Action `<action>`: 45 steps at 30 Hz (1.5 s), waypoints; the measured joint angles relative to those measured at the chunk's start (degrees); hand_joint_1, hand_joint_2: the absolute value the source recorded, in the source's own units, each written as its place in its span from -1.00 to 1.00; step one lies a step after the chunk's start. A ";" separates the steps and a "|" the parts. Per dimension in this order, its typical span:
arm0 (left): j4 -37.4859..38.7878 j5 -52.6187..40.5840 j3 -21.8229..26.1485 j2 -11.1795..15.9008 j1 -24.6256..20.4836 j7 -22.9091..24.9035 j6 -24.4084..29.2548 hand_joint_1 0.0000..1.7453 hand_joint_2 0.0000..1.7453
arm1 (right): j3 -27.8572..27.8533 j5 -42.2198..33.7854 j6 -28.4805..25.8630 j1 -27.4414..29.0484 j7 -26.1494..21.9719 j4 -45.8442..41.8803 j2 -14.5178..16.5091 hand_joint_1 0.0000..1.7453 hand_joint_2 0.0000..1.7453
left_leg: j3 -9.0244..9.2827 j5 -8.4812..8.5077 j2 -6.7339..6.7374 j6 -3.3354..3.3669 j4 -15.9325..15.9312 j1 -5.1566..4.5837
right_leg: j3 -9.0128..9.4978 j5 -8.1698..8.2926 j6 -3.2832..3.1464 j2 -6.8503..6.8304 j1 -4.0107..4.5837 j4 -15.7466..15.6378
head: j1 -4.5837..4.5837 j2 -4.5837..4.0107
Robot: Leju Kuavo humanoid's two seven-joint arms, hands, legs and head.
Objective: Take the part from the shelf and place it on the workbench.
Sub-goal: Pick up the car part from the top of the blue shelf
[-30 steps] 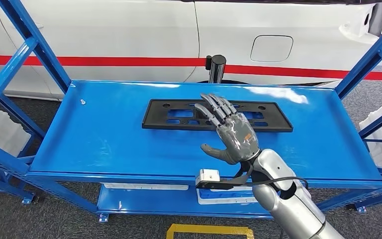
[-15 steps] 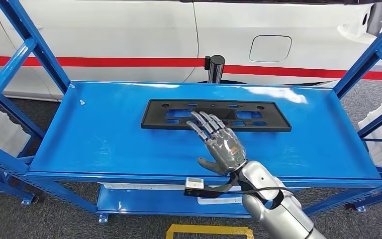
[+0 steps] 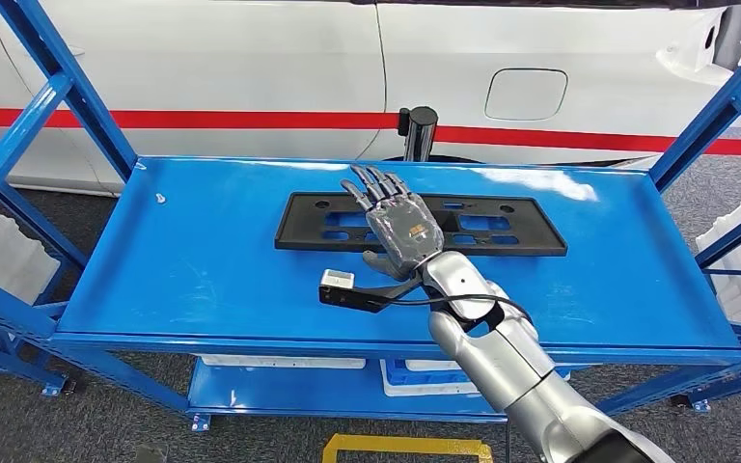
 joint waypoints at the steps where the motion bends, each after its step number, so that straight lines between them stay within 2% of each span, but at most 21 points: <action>1: 0.00 -0.01 -0.01 -0.01 -0.05 0.00 -0.02 -1.00 -1.00 | 0.01 -0.03 0.20 -0.54 0.33 1.24 0.31 -1.00 1.00 | 0.00 0.00 0.00 0.00 0.00 0.00 | 0.00 0.00 0.00 0.00 0.00 0.00 | 0.00 0.00; 10: 0.00 -1.04 -0.21 -0.08 -0.21 0.18 -0.42 -1.00 -1.00 | -0.37 1.16 1.63 -3.35 3.87 11.95 2.52 -1.00 1.00 | 0.01 0.00 0.00 0.00 0.00 0.00 | -0.01 0.00 0.00 0.00 0.00 0.00 | 0.00 0.00; 19: 0.00 -2.66 -1.26 -0.31 -0.95 1.16 -0.83 -1.00 -1.00 | -2.11 3.35 1.27 -2.99 5.89 12.96 2.10 -0.96 1.00 | 0.06 0.00 0.01 0.00 0.01 0.00 | 0.00 0.00 0.00 0.00 0.00 -0.02 | 0.00 0.00; 20: 0.00 -2.77 -1.41 -0.33 -1.04 1.21 -0.83 -1.00 -1.00 | -2.29 4.07 0.96 -2.89 6.24 12.94 2.00 -0.62 1.00 | 0.06 0.00 0.01 0.00 0.01 0.00 | 0.00 0.00 0.00 0.00 0.00 -0.02 | 0.00 0.00; 23: 0.00 -2.96 -1.82 -0.40 -1.23 1.36 -0.84 -1.00 -1.00 | -2.63 8.11 -0.98 -2.28 7.99 12.84 1.60 0.82 1.00 | 0.08 0.00 0.01 0.00 0.01 0.00 | 0.01 0.00 0.00 0.00 0.00 -0.01 | 0.00 0.00; 24: 0.00 -2.97 -1.89 -0.43 -1.25 1.39 -0.85 -1.00 -1.00 | -2.73 9.78 -1.76 -1.93 8.60 12.76 1.46 0.98 1.00 | 0.07 0.00 0.01 0.00 0.01 0.00 | 0.01 0.00 0.00 0.00 0.00 -0.01 | 0.00 0.00; 30: 0.00 -2.97 -1.93 -0.46 -1.36 1.40 -0.85 -1.00 -1.00 | -3.10 14.50 -3.60 -0.39 9.93 12.29 0.98 1.00 1.00 | 0.06 -0.01 0.04 0.00 0.01 0.00 | 0.00 0.01 0.01 0.00 0.00 -0.01 | -0.01 0.00; 35: 0.00 -2.59 -1.90 -0.46 -1.35 1.13 -0.56 -1.00 -1.00 | -3.79 16.10 -3.74 -0.11 8.75 12.26 1.12 1.00 1.00 | 0.05 -0.01 0.03 -0.01 0.01 0.00 | 0.00 0.01 0.01 0.00 0.00 -0.01 | 0.00 0.00; 45: -0.02 -1.38 -1.78 -0.46 -1.28 -4.07 2.37 -1.00 -1.00 | -5.26 16.91 -5.27 0.46 6.90 11.80 1.76 1.00 1.00 | 0.03 -0.01 0.02 0.00 0.01 -0.01 | 0.00 0.01 0.01 0.00 0.00 0.00 | 0.00 0.00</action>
